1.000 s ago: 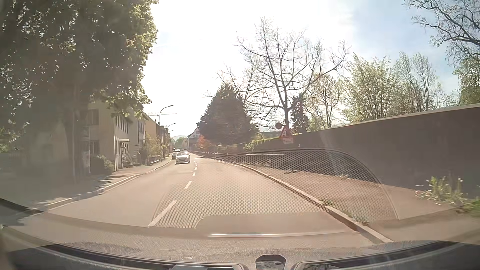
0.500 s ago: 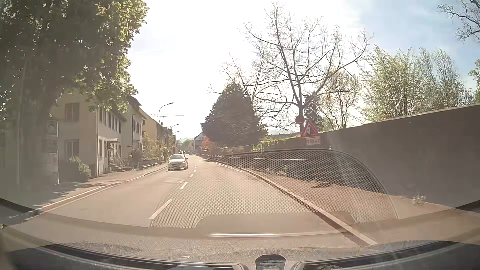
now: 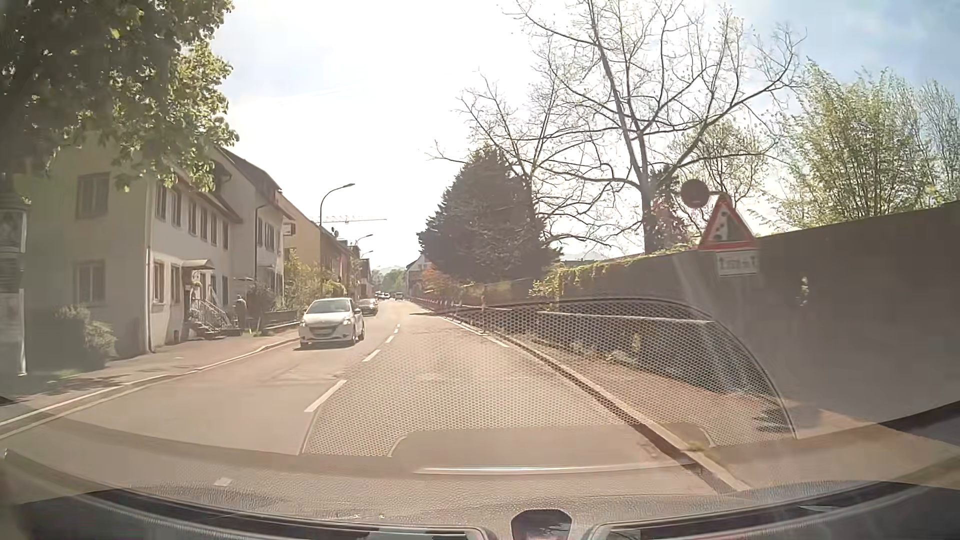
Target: Follow the waypoints while adhering to traffic rules and regulations
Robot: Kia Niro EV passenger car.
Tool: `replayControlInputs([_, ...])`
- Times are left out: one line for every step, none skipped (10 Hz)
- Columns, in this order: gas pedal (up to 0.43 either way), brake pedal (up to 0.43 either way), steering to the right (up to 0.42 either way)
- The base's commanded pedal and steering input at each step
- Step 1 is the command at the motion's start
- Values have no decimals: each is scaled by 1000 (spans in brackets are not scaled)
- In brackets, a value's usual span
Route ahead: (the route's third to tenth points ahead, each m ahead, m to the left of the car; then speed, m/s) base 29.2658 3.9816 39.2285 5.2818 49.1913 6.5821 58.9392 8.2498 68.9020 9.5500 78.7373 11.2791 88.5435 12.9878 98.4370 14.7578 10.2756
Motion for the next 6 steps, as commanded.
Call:
replayControlInputs([110,0,-35])
replayControlInputs([110,0,-35])
replayControlInputs([98,0,-35])
replayControlInputs([98,0,-35])
replayControlInputs([98,0,-35])
replayControlInputs([79,0,-35])
